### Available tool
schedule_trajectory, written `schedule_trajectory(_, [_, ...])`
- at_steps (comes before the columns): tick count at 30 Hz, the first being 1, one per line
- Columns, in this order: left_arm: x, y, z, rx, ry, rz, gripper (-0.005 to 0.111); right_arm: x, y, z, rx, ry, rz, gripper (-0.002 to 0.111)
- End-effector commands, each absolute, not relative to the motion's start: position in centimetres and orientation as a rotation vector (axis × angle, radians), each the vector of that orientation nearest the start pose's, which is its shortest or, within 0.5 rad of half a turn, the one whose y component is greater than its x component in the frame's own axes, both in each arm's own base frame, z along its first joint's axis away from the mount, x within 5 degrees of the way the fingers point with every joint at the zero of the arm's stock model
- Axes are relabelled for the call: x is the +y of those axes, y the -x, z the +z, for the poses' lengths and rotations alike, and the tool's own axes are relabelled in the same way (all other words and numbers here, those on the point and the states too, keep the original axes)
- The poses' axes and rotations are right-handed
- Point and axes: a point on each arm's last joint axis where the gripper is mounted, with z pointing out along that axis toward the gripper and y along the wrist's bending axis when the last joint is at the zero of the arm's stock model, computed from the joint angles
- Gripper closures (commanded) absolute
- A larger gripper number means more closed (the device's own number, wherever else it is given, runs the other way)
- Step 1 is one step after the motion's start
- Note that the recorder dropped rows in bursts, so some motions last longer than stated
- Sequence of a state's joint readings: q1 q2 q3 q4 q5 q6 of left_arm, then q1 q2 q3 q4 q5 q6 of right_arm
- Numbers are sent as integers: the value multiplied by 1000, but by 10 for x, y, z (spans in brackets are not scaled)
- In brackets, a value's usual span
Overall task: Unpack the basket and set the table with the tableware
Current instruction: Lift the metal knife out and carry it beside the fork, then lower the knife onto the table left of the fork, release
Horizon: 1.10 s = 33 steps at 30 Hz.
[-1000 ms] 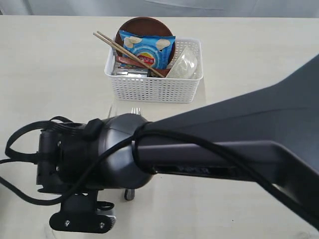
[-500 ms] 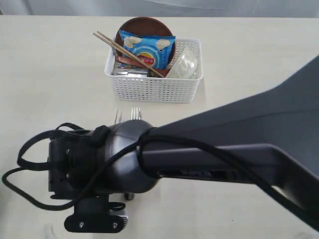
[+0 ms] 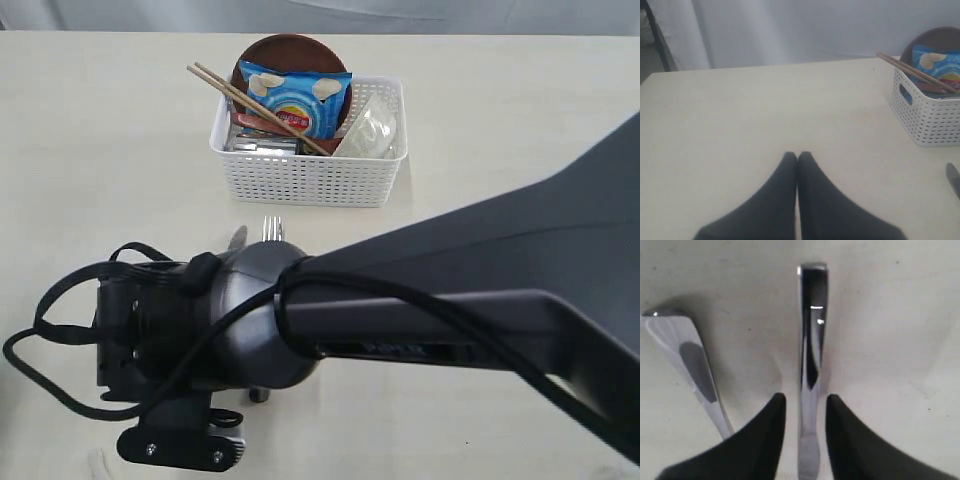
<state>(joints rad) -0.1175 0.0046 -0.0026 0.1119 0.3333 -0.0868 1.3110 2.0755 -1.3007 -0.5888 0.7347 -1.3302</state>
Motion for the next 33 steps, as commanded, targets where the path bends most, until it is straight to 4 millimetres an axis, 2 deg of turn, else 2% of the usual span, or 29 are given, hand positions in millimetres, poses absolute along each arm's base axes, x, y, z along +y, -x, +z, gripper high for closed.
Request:
schedule_trajectory(1, [-3, -54, 184, 1806, -89, -44, 107, 374, -136, 130, 163, 2926, -630, 55])
schedule_trajectory(4, [-3, -54, 184, 1806, -89, -44, 107, 375, -138, 134, 234, 2891, -657, 52])
schedule_trajectory(6, [-3, -54, 184, 1806, -89, -44, 107, 375, -140, 142, 363, 2828, -680, 52])
schedule_trajectory(10, [-3, -54, 184, 1806, -89, -44, 107, 374, -144, 168, 753, 2593, -672, 52])
schedule_trajectory(13, [-3, -54, 184, 1806, -89, -44, 107, 372, -145, 190, 1080, 2361, -579, 52])
schedule_trajectory(14, [-3, -54, 184, 1806, -89, -44, 107, 369, -144, 203, 1316, 2171, -482, 52])
schedule_trajectory(15, [-3, -54, 184, 1806, -89, -44, 107, 368, -144, 209, 1452, 2048, -418, 52])
schedule_trajectory(16, [-3, -54, 184, 1806, -89, -44, 107, 364, -144, 218, 1739, 1759, -290, 52])
schedule_trajectory(17, [-3, -54, 184, 1806, -89, -44, 107, 361, -145, 221, 1896, 1579, -237, 52])
schedule_trajectory(18, [-3, -54, 184, 1806, -89, -44, 107, 352, -147, 222, 2157, 1245, -187, 52])
schedule_trajectory(20, [-3, -54, 184, 1806, -89, -44, 107, 342, -150, 215, 2405, 1027, -141, 52])
schedule_trajectory(21, [-3, -54, 184, 1806, -89, -44, 107, 340, -152, 213, 2474, 1020, -99, 52])
schedule_trajectory(23, [-3, -54, 184, 1806, -89, -44, 107, 333, -165, 206, 2728, 908, 153, 52])
schedule_trajectory(25, [-3, -54, 184, 1806, -89, -44, 107, 329, -180, 207, 2858, 798, 407, 52])
schedule_trajectory(26, [-3, -54, 184, 1806, -89, -44, 107, 325, -189, 208, 2876, 729, 452, 52])
schedule_trajectory(29, [-3, -54, 184, 1806, -89, -44, 107, 316, -206, 208, 2888, 620, 446, 52])
schedule_trajectory(33, [-3, -54, 184, 1806, -89, -44, 107, 317, -206, 204, 2923, 510, 448, 52])
